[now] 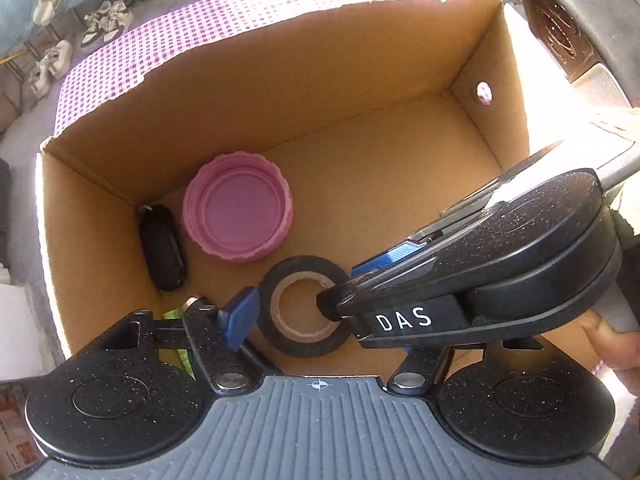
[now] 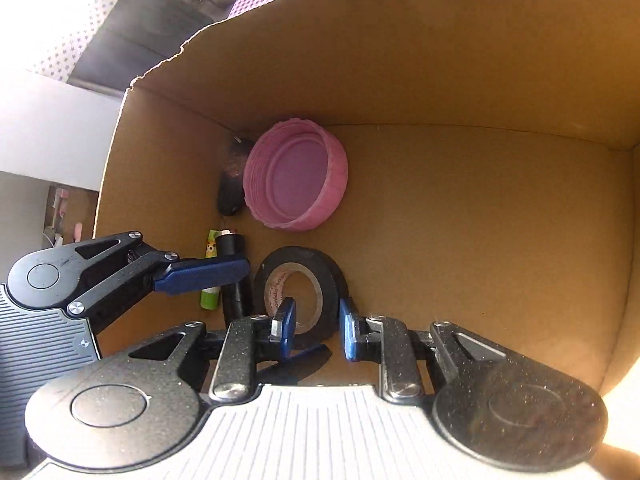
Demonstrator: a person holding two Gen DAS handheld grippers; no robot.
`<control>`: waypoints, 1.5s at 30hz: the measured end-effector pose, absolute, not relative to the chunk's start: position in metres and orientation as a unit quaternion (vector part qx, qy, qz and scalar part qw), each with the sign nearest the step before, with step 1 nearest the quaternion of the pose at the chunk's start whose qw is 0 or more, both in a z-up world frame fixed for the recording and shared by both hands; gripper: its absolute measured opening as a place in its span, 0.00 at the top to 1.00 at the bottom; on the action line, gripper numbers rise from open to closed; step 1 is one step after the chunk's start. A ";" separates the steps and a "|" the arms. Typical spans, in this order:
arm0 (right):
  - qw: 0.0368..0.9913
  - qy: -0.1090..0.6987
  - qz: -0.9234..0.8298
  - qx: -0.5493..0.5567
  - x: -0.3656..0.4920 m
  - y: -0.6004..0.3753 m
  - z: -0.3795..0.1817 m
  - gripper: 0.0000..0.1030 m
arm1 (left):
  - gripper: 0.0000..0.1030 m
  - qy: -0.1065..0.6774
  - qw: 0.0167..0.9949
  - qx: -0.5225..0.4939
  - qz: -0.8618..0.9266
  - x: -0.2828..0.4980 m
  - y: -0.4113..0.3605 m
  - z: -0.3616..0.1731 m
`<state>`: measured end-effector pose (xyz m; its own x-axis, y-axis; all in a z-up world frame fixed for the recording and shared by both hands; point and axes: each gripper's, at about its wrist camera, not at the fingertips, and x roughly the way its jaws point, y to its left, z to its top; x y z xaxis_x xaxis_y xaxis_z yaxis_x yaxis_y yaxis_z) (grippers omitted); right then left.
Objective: Organize rigid objects
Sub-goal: 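Move the left gripper back to the green dropper bottle, then close the left gripper around the neck of the dropper bottle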
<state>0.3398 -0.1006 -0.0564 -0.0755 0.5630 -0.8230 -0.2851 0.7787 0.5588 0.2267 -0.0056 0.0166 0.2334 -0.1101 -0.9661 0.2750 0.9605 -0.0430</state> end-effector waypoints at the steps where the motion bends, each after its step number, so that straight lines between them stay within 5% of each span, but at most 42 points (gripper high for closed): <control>1: 0.668 0.660 0.322 0.119 0.339 -0.104 -0.054 0.73 | 0.29 0.602 0.786 0.066 -0.123 0.225 -0.005 0.022; 8: 0.700 0.582 0.362 0.198 0.314 -0.158 0.009 0.69 | 0.24 0.563 0.815 0.047 -0.126 0.201 0.010 0.060; 15: 0.760 0.440 0.383 0.287 0.228 -0.244 0.068 0.51 | 0.19 0.485 0.864 0.011 -0.136 0.165 0.026 0.106; 18: 0.782 0.382 0.380 0.314 0.181 -0.269 0.070 0.46 | 0.06 0.447 0.882 0.000 -0.148 0.139 0.027 0.116; 24: 0.837 0.296 0.321 0.329 0.102 -0.299 0.053 0.36 | 0.03 0.415 0.896 -0.044 -0.154 0.098 0.016 0.106; 30: 0.872 0.287 0.272 0.290 0.070 -0.304 0.028 0.35 | 0.03 0.407 0.900 -0.067 -0.145 0.061 0.003 0.085; 36: 0.894 0.269 0.254 0.253 0.049 -0.307 0.016 0.19 | 0.02 0.389 0.913 -0.048 -0.117 0.042 -0.020 0.070; 45: 0.921 0.255 0.212 0.204 0.030 -0.314 0.003 0.14 | 0.01 0.387 0.914 -0.008 -0.122 0.040 -0.050 0.045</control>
<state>0.0299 -0.3142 0.0031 0.7795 0.4949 -0.3840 -0.2870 0.8270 0.4833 0.0398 -0.0503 0.0447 0.6701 -0.2293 -0.7059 0.2168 0.9701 -0.1094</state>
